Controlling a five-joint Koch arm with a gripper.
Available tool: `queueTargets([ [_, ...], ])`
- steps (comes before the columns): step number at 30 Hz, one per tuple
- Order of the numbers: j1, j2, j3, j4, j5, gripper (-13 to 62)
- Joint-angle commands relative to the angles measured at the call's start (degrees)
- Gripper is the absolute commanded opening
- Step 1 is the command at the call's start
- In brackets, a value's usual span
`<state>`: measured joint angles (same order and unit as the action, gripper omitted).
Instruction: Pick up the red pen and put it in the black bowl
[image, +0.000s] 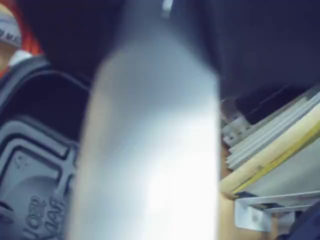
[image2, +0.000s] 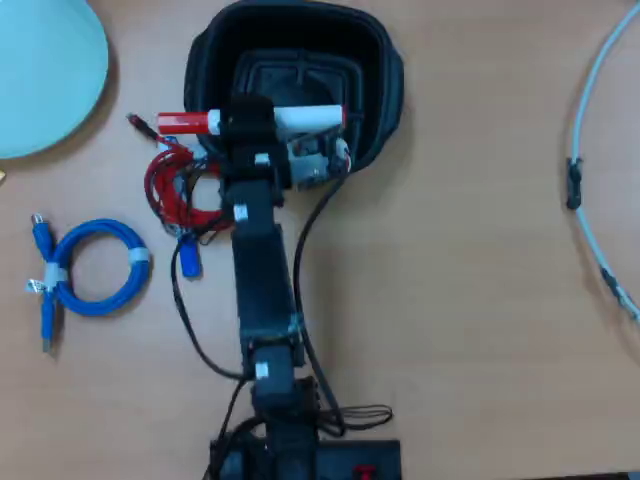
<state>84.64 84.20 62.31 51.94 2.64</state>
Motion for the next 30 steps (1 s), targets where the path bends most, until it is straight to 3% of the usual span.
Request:
queueTargets([
  [1,0.8,-1.1,-8.2,-7.3,0.1,-5.8],
  [12,3.3,-11.0,-14.7,-7.2,3.3,-5.8],
  [30,5.1,-18.0,-20.0,-8.5,9.8,-5.8],
])
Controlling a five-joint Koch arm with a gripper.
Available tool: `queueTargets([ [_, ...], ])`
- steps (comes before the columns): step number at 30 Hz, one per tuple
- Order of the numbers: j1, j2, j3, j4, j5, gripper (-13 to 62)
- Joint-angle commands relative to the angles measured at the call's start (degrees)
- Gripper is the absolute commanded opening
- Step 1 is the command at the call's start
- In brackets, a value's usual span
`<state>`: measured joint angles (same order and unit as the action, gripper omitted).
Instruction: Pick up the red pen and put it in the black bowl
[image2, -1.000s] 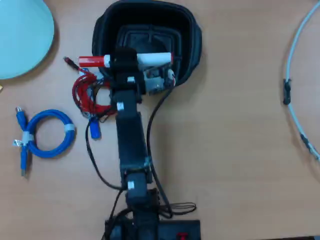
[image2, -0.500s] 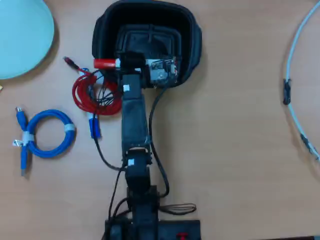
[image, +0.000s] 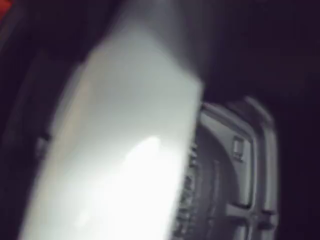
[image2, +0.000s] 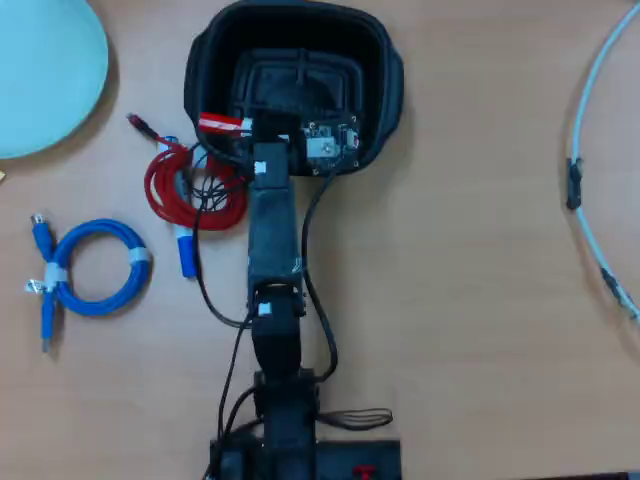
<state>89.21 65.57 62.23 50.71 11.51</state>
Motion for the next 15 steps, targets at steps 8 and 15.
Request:
queueTargets([
  [8,0.5,-0.4,-19.4,-6.9,-5.0,-4.9],
  [15,0.5,-1.9,-18.5,-6.9,-8.1,2.6],
])
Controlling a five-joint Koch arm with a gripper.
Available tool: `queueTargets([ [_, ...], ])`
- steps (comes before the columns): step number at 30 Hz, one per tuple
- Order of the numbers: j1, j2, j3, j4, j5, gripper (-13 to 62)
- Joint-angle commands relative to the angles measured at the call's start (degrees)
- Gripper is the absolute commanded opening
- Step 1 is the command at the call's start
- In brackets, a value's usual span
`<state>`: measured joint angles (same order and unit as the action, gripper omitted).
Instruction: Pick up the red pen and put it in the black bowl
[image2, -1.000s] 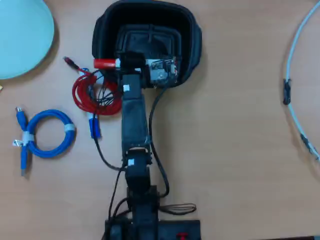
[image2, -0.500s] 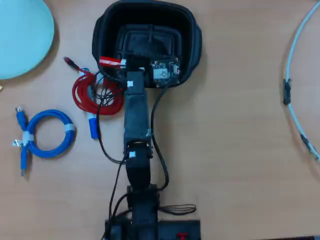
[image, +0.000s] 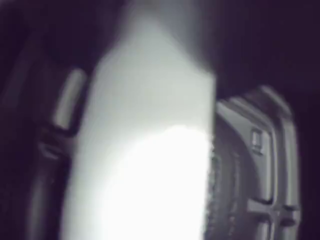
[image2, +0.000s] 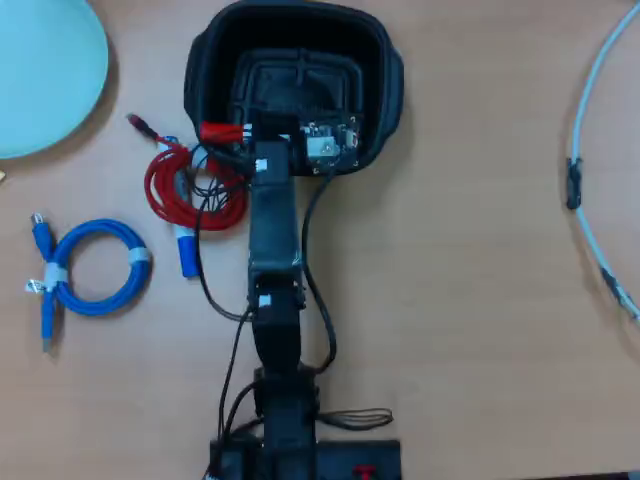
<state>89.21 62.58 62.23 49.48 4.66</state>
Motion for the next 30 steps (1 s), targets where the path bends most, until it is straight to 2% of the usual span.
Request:
queueTargets([
  [1,0.5,1.1,-18.5,-5.7,-1.2,4.9],
  [7,0.5,0.9,-18.4,-5.6,-1.2,17.4],
  [18,0.5,1.0,-15.7,-5.5,-1.3,25.0],
  [22,0.5,1.9,-11.9,-4.6,-1.1,25.0],
  [30,0.1,15.5,-9.5,18.9,-1.1,25.8],
])
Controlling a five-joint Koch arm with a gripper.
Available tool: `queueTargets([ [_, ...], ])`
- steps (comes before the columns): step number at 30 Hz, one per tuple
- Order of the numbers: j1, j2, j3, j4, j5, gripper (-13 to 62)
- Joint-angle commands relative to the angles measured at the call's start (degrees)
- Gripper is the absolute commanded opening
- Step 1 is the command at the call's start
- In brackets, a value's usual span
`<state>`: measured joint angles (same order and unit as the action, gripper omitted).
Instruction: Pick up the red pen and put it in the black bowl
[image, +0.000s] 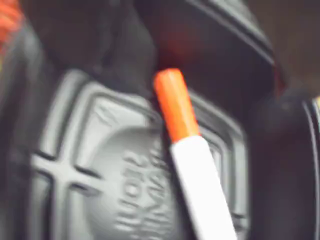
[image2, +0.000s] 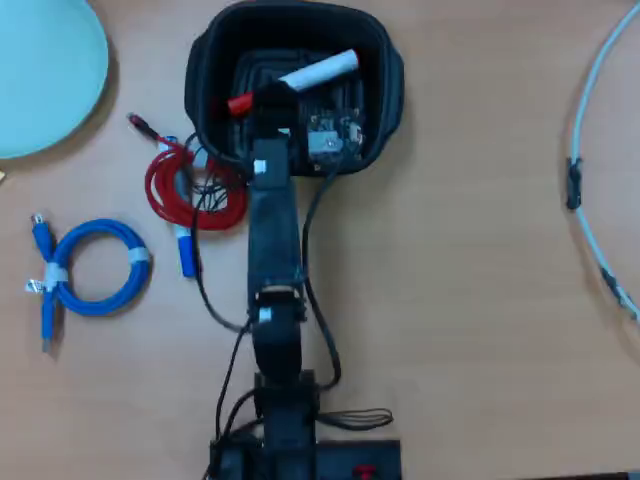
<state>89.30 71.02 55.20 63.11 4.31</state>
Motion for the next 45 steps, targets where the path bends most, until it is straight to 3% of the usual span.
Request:
queueTargets([
  [1,-0.1,8.0,-1.5,7.6,-0.5,25.8],
  [5,-0.4,14.9,9.1,7.9,0.3,25.9],
  [12,-0.6,33.0,37.4,-10.7,1.0,25.1],
  [19,-3.7,39.9,54.9,-14.3,2.0,25.4],
  [25,-4.6,47.7,72.2,-28.4,3.0,25.1],
  [38,-4.7,52.4,98.8,-49.9,2.6,25.0],
  [45,-4.3,52.3,102.5,-52.8,1.8,24.9],
])
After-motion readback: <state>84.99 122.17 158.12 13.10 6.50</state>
